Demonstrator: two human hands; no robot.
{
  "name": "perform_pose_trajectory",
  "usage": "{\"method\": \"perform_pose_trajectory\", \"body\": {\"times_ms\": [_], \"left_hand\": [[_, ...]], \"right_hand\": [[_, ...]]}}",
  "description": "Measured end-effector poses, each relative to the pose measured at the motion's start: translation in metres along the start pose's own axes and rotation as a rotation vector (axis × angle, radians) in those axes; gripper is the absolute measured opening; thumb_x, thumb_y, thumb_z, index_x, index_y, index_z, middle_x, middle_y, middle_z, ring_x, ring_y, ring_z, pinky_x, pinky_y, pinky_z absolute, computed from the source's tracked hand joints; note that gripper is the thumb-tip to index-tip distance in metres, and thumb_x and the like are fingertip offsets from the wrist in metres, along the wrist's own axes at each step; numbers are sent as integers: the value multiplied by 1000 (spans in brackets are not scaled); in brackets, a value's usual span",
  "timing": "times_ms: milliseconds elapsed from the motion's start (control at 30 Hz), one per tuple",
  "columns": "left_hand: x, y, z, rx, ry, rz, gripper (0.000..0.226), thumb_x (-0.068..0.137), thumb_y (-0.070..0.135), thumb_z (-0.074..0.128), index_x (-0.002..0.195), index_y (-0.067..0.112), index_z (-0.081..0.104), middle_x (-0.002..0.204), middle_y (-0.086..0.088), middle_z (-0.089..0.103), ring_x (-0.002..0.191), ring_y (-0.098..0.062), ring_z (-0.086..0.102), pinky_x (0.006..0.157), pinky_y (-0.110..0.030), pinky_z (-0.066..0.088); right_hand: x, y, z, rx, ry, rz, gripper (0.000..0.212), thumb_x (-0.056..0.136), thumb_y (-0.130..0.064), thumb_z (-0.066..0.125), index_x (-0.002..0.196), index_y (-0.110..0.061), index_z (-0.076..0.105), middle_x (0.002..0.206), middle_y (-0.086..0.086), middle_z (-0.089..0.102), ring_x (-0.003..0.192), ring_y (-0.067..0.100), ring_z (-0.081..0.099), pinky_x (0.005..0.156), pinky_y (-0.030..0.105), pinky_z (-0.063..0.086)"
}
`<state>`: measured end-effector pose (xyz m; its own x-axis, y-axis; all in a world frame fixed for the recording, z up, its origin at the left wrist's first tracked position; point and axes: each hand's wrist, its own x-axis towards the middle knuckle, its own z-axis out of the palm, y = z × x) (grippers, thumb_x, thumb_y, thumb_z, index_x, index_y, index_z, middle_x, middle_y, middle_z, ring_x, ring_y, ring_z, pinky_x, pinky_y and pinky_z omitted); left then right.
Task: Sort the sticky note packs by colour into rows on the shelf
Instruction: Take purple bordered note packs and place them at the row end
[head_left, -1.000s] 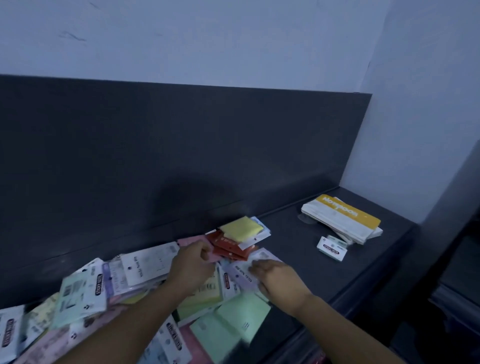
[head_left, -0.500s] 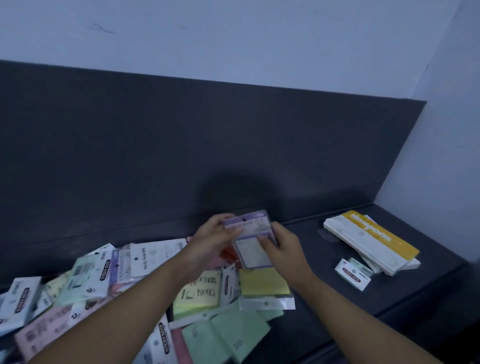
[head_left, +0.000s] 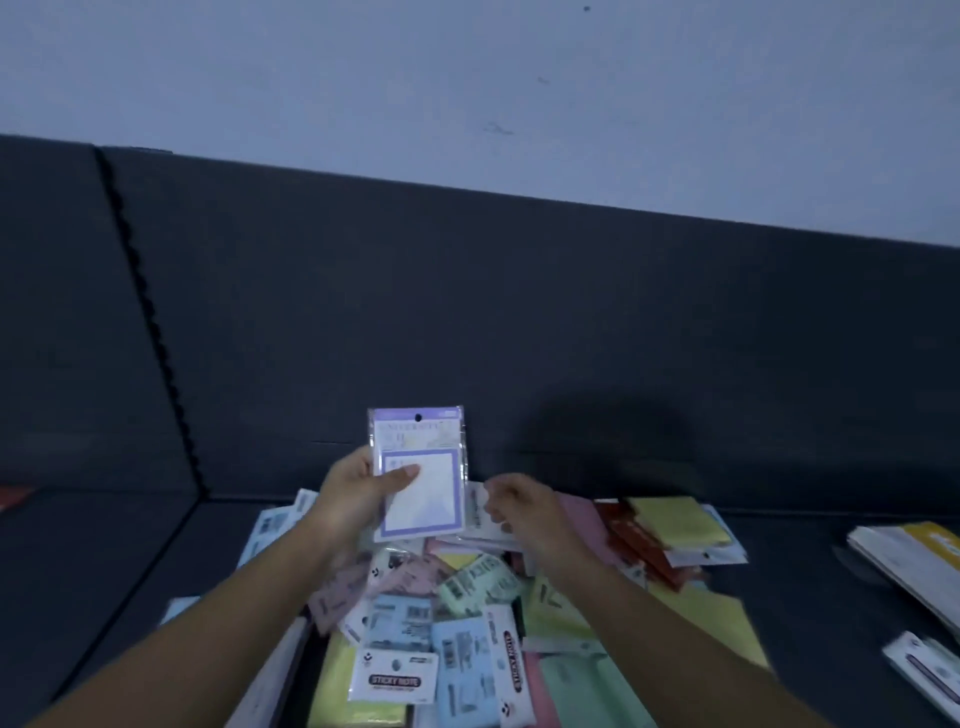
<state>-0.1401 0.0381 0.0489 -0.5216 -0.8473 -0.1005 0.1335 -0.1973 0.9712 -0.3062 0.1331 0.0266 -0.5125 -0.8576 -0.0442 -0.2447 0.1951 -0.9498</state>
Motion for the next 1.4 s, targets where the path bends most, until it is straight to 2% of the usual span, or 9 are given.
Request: {"method": "perform_pose_trajectory", "body": {"times_ms": [200, 433, 567, 667, 767, 900, 1067, 1200, 1400], "left_hand": [[-15, 6, -91, 56, 177, 32, 15, 83, 3, 64, 98, 4, 66, 96, -16, 72, 75, -24, 69, 62, -29, 52], [-34, 3, -114, 41, 219, -8, 13, 85, 3, 63, 97, 7, 65, 94, -11, 72, 74, -23, 67, 45, -20, 50], [-36, 3, -110, 32, 225, -20, 18, 85, 4, 63, 103, 4, 65, 96, -11, 72, 79, -25, 69, 57, -27, 53], [-36, 4, -102, 41, 218, -30, 19, 85, 3, 62, 104, 4, 65, 99, -14, 71, 81, -27, 69, 63, -31, 53], [-35, 6, -90, 64, 217, -39, 18, 86, 4, 62, 104, 4, 65, 98, -14, 71, 77, -24, 69, 50, -24, 50], [-32, 7, -72, 63, 206, -56, 20, 86, 4, 62, 106, 2, 64, 100, -13, 71, 84, -26, 69, 61, -29, 52], [-34, 15, -50, 86, 172, -53, 16, 86, 4, 62, 101, 3, 65, 96, -10, 72, 78, -21, 70, 57, -26, 52], [-42, 14, -31, 97, 161, -85, 11, 85, 2, 62, 95, 5, 66, 94, -11, 72, 75, -20, 71, 57, -27, 54], [-62, 6, 0, 4, 218, -102, 13, 85, -6, 58, 95, -1, 64, 90, -19, 71, 76, -30, 68, 53, -32, 56]], "right_hand": [[3, 10, 52, -989, -137, -356, 42, 86, -26, 53, 127, -15, 55, 132, 6, 43, 124, 24, 36, 100, 32, 30], [0, 2, 65, -1308, -59, -439, 29, 90, -5, 48, 117, -1, 56, 127, 12, 47, 116, 26, 42, 98, 36, 32], [-5, 2, 57, -1364, 2, -513, 29, 80, -2, 60, 109, -4, 62, 116, 8, 57, 106, 22, 50, 93, 33, 39], [-4, 3, 46, -1152, 278, -647, 26, 54, -6, 81, 76, -16, 71, 74, -5, 68, 70, 12, 61, 68, 26, 53], [-8, -5, 37, -759, 393, -658, 7, 84, -5, 62, 82, -11, 66, 73, -1, 63, 67, 16, 57, 65, 29, 46], [-17, -33, 28, -40, 356, -381, 23, 100, -27, 35, 104, -14, 54, 75, 3, 56, 66, 19, 53, 59, 32, 43], [-17, -56, 21, 423, 382, 57, 23, 100, -25, 36, 86, -14, 51, 73, 3, 48, 67, 16, 44, 62, 28, 37], [-21, -62, 25, 537, 230, 376, 24, 99, -27, 37, 86, -10, 48, 69, 5, 47, 64, 16, 48, 61, 27, 39], [-17, -50, 64, 453, 204, 289, 21, 95, -23, 46, 104, -4, 44, 92, 11, 55, 84, 25, 55, 77, 34, 46]]}}
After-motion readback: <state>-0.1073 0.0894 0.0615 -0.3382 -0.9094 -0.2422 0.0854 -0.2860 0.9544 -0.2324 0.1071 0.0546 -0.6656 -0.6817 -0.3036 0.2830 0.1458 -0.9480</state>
